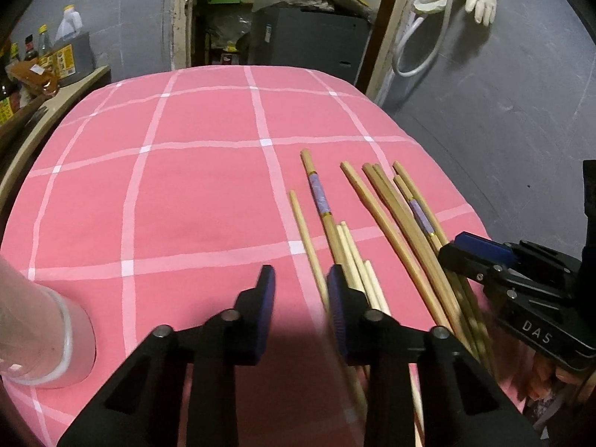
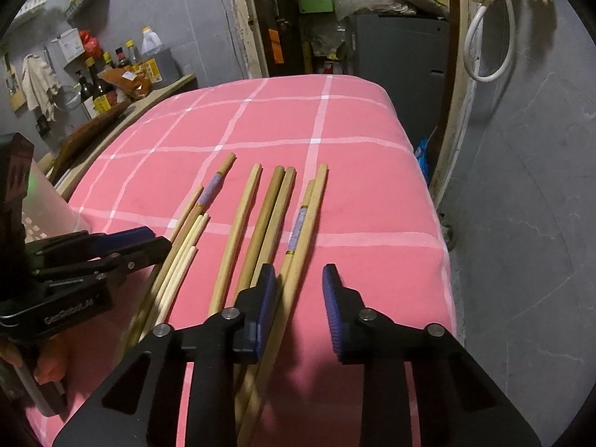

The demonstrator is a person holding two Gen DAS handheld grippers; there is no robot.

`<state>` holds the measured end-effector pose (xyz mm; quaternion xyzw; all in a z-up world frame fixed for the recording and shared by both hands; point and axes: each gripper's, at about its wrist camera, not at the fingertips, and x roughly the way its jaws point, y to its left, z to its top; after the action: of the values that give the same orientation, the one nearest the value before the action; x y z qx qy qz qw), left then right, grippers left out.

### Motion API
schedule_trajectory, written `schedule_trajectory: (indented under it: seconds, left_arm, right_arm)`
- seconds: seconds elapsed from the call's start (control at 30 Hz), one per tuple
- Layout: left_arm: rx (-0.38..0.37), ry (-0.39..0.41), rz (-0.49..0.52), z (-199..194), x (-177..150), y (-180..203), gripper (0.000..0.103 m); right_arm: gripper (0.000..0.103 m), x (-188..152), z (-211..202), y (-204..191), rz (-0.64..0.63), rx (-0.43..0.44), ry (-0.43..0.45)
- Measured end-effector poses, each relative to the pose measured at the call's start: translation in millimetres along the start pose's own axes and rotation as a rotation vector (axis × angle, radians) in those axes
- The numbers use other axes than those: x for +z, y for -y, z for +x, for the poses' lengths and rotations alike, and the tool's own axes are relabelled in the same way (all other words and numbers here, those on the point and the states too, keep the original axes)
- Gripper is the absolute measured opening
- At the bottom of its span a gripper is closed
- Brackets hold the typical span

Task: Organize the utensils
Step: 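Close the left tool on one wooden chopstick while the right tool grasps another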

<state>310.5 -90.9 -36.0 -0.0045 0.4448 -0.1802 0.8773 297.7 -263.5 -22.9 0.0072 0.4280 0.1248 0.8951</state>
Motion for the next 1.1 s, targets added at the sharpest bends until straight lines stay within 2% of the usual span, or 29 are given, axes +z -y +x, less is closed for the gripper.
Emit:
schedule_trajectory:
  seconds: [0.17, 0.33, 0.5, 0.7, 0.8, 0.9, 0.93, 1.1]
  left_arm:
    - [-0.024, -0.019, -0.017, 4.4, 3.2, -1.5, 0.021]
    - [0.006, -0.013, 0.009, 7.1, 4.3, 5.3, 0.021]
    - [0.007, -0.021, 0.005, 6.8, 3.7, 7.5, 0.011]
    - [-0.003, -0.031, 0.002, 8.7, 6.7, 5.7, 0.01]
    - [-0.007, -0.039, -0.006, 9.3, 8.5, 4.7, 0.01]
    - [-0.016, -0.051, -0.029, 10.2, 10.6, 2.4, 0.007]
    - [-0.02, -0.053, -0.034, 10.0, 10.7, 0.9, 0.006]
    - [-0.05, -0.062, -0.059, 9.2, 11.6, -7.6, 0.005]
  right_arm:
    - [0.021, 0.7, -4.3, 4.7, 0.029, 0.02, 0.013]
    - [0.021, 4.4, -1.6, 6.0, 0.039, 0.001, 0.011]
    - [0.019, 5.7, 2.0, 0.4, 0.017, -0.023, -0.007]
    - [0.019, 18.5, 15.2, -0.6, 0.019, -0.031, -0.049]
    - [0.019, 25.4, 28.6, 2.5, 0.053, 0.007, -0.105]
    - [0.013, 28.3, 31.3, 2.3, 0.074, -0.002, -0.105]
    - [0.009, 27.7, 30.2, 5.5, 0.105, 0.033, -0.11]
    - [0.009, 19.5, 23.0, 19.6, 0.205, 0.132, -0.103]
